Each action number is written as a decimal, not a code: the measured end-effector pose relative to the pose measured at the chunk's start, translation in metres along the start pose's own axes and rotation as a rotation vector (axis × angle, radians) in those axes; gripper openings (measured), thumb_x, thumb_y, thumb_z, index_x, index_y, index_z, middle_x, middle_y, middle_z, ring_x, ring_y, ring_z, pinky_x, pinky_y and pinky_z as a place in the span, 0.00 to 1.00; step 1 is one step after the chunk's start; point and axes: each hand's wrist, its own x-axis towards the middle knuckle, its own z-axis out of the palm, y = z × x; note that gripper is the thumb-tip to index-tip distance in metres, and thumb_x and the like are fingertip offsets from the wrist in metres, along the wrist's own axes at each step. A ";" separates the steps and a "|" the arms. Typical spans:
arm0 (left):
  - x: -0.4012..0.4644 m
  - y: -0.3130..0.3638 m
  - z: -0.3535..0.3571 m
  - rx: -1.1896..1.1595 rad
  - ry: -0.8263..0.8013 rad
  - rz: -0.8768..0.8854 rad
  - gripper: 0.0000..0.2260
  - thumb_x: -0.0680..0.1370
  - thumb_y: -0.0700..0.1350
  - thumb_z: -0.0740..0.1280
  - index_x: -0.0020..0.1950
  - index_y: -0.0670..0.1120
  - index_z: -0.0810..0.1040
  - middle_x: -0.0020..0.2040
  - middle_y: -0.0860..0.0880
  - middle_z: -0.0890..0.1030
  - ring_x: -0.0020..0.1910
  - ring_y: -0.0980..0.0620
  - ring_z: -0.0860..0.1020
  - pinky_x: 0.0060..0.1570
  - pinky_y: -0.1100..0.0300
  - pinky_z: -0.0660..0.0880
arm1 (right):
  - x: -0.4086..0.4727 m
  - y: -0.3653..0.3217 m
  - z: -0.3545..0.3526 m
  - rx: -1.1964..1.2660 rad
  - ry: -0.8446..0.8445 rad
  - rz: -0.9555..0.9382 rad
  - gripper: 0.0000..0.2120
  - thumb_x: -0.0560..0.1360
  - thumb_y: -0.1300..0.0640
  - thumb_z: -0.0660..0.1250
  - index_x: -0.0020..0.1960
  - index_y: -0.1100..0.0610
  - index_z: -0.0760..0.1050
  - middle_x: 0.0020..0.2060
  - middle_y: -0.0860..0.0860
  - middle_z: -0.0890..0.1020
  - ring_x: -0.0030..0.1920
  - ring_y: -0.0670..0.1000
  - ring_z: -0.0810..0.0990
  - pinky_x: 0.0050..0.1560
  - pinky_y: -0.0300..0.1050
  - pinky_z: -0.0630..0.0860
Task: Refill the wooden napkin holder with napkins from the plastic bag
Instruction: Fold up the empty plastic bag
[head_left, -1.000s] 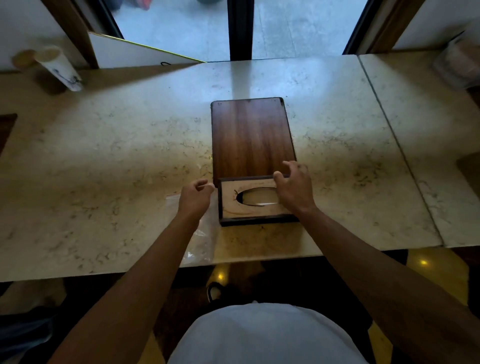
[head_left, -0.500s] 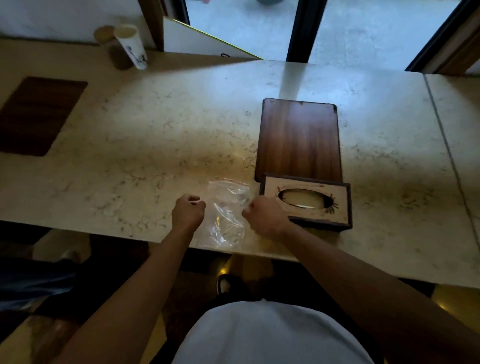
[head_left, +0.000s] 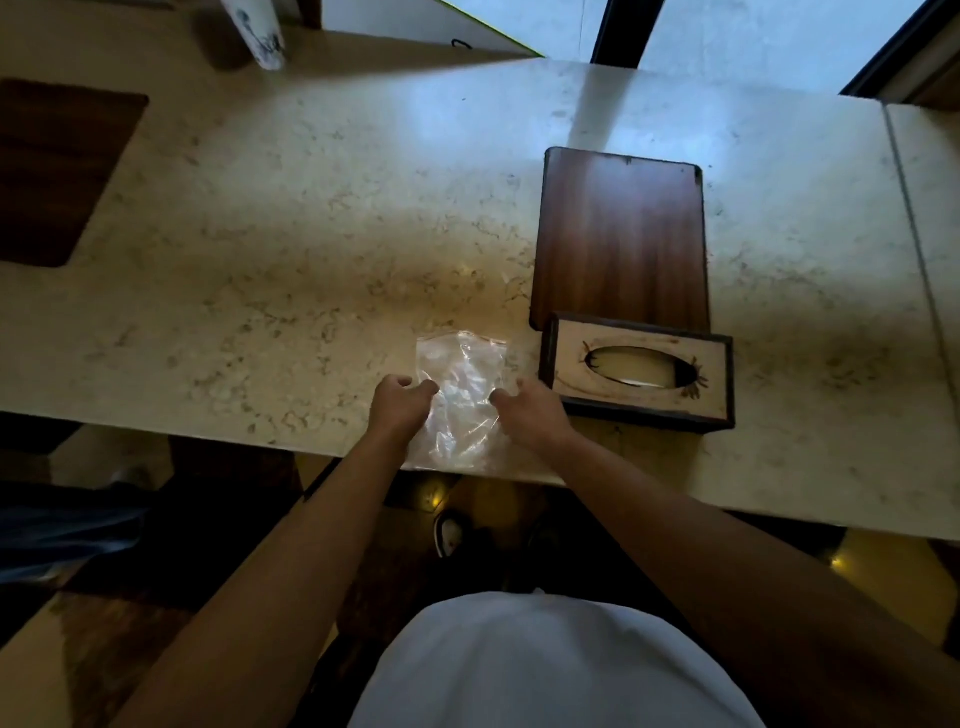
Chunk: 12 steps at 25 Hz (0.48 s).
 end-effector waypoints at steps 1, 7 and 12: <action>0.001 -0.002 -0.002 -0.050 -0.013 -0.016 0.19 0.74 0.47 0.71 0.60 0.36 0.79 0.43 0.43 0.82 0.37 0.47 0.80 0.36 0.58 0.75 | 0.001 0.001 -0.001 0.041 -0.017 0.016 0.14 0.78 0.50 0.64 0.55 0.60 0.77 0.45 0.56 0.83 0.42 0.54 0.83 0.41 0.51 0.83; -0.013 -0.011 -0.020 -0.277 -0.124 -0.101 0.10 0.75 0.45 0.72 0.37 0.40 0.79 0.28 0.46 0.77 0.20 0.54 0.73 0.23 0.66 0.68 | -0.006 0.002 -0.001 0.320 -0.144 0.099 0.11 0.80 0.55 0.68 0.50 0.63 0.81 0.39 0.56 0.83 0.36 0.50 0.81 0.37 0.45 0.78; -0.023 -0.017 -0.035 -0.443 -0.197 -0.016 0.05 0.78 0.42 0.72 0.45 0.42 0.78 0.36 0.45 0.81 0.34 0.47 0.80 0.35 0.55 0.78 | -0.015 0.004 -0.007 0.433 -0.153 -0.056 0.06 0.79 0.57 0.69 0.51 0.59 0.83 0.38 0.54 0.84 0.32 0.46 0.81 0.33 0.40 0.80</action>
